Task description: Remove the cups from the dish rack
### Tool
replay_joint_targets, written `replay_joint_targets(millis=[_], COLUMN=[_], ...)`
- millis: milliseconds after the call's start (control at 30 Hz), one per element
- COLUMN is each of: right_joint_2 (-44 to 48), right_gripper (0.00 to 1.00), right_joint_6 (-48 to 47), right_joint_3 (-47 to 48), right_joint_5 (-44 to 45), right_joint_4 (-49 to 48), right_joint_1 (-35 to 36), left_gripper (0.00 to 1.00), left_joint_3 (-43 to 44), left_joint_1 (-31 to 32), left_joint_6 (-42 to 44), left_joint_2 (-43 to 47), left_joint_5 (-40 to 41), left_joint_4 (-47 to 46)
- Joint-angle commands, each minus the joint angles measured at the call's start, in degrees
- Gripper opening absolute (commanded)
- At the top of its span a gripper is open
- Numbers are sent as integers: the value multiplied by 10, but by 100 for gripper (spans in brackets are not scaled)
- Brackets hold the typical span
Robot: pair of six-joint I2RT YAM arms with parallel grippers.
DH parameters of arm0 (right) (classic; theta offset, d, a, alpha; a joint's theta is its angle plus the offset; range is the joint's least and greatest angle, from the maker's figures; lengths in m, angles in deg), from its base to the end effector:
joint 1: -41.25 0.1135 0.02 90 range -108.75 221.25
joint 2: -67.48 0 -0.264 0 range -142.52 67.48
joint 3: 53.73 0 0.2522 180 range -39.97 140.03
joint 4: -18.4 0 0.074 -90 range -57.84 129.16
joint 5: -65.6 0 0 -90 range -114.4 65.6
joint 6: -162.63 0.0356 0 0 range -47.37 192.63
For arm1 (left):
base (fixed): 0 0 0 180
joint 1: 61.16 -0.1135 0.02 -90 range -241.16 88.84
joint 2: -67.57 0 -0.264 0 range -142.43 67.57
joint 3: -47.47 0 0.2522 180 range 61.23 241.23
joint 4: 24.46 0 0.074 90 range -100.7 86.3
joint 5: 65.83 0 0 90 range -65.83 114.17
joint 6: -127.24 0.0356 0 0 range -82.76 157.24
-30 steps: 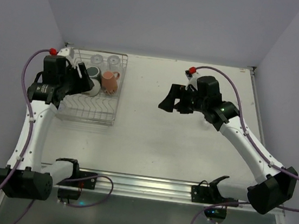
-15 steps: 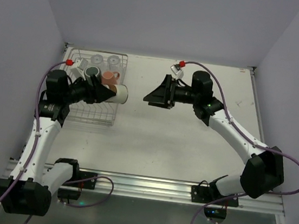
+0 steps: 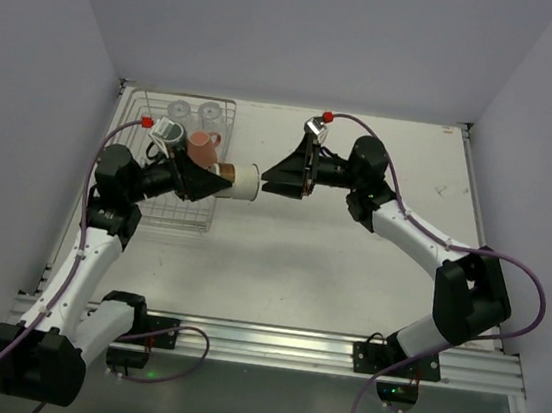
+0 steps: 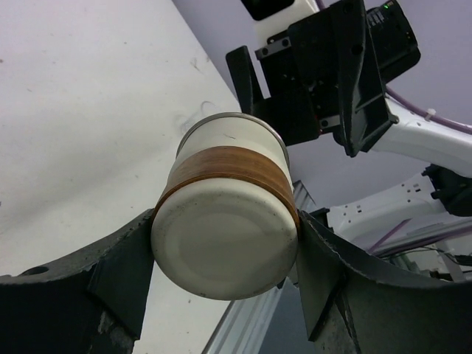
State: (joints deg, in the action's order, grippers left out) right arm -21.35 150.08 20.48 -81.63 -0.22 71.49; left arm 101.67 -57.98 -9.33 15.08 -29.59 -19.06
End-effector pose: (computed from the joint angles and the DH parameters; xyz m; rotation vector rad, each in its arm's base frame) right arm 0.2888 0.2030 0.3203 -0.2380 2.0187 2.0838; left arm 0.2043 -0.0401 0.3243 0.1176 1.8063 -1.3966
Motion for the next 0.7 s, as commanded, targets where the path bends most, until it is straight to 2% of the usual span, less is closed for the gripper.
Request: replay_joint_targets(millis=[0, 133, 267, 333, 367, 467, 500, 567, 667], right_joint_2=[-5, -19, -20, -20, -20, -20, -22, -26, -34], right_gripper=[72, 69, 61, 52, 42, 19, 6, 0, 0], right_joint_6=[7, 13, 34, 44, 46, 53, 66, 81, 100], right_joint_3=[29, 32, 27, 27, 26, 26, 24, 22, 20], right_joint_5=[-15, -17, -22, -25, -26, -27, -31, -32, -35], right_joint_4=[-34, -47, -82, -91, -95, -108, -117, -146, -170], right_joint_1=[-1, -1, -1, -1, -1, -1, -1, -1, -1], left_gripper=[0, 0, 0, 0, 0, 0, 0, 0, 0], left_joint_3=[-3, -8, -14, -19, -21, -21, -21, -23, -27], left_joint_1=[29, 57, 70, 75, 76, 80, 81, 82, 84], left_joint_6=[-33, -42, -51, -67, -71, -77, -81, -85, -99], left_joint_2=[3, -6, -19, -25, -30, -36, -37, -40, -47], left_joint_5=[-5, 15, 22, 21, 21, 21, 20, 18, 16], left_joint_4=[-67, -87, -104, -129, -135, -148, -152, -160, -180])
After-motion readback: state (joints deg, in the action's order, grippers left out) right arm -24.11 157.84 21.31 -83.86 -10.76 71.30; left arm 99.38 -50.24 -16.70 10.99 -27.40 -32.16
